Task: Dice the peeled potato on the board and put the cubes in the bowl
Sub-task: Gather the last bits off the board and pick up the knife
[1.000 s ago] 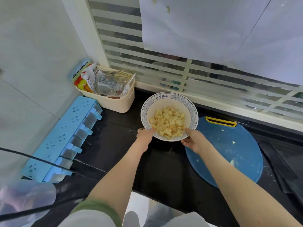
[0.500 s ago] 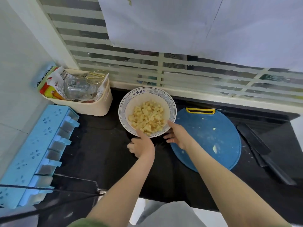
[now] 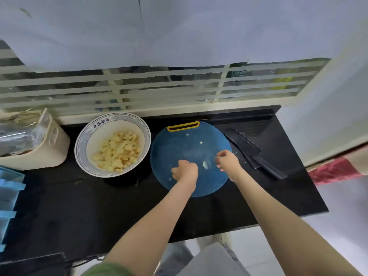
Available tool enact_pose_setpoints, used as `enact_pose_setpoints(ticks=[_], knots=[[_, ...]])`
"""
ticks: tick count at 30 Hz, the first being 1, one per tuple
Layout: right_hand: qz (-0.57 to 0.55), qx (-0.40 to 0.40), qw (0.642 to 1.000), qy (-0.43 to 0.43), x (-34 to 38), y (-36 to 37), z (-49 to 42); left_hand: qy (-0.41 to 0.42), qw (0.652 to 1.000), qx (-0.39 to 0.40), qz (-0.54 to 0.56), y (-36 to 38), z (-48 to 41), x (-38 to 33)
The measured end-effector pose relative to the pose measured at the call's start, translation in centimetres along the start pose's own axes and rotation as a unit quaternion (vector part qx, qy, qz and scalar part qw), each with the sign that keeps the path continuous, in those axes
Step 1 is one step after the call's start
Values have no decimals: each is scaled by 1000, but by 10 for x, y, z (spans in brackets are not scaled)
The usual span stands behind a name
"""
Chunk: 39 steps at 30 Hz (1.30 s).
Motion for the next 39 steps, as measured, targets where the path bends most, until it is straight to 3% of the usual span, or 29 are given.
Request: enact_pose_setpoints(ticks=[2, 5, 9, 12, 16, 23, 31, 39], knots=[[87, -73, 994, -2, -17, -50, -9, 15, 1000, 7, -18, 26, 2, -8], [250, -155, 956, 7, -40, -117, -18, 65, 997, 33, -21, 75, 6, -26], [363, -89, 927, -2, -66, -154, -42, 36, 996, 85, -2, 145, 7, -39], [299, 1, 952, -64, -72, -159, -64, 3, 994, 107, -5, 187, 6, -51], [218, 14, 968, -126, -62, -174, -68, -19, 997, 38, -69, 211, 6, -63], [127, -7, 991, -40, -83, -209, -87, 45, 969, -67, -234, 235, 7, -101], [-4, 5, 1000, -18, -88, -211, -89, 28, 951, 9, -308, 251, -2, -104], [-123, 63, 990, 22, -79, -201, -77, 105, 959, 51, -260, 195, -9, -117]])
Point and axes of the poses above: each hand's wrist, its own z-axis away from the middle knuckle, its own y-axis out of the palm, x = y × z, the point moved 8 cm from there along -z, towards the middle knuckle, and after that the axes turned 6 degrees about -z, right-handed, at the moved point
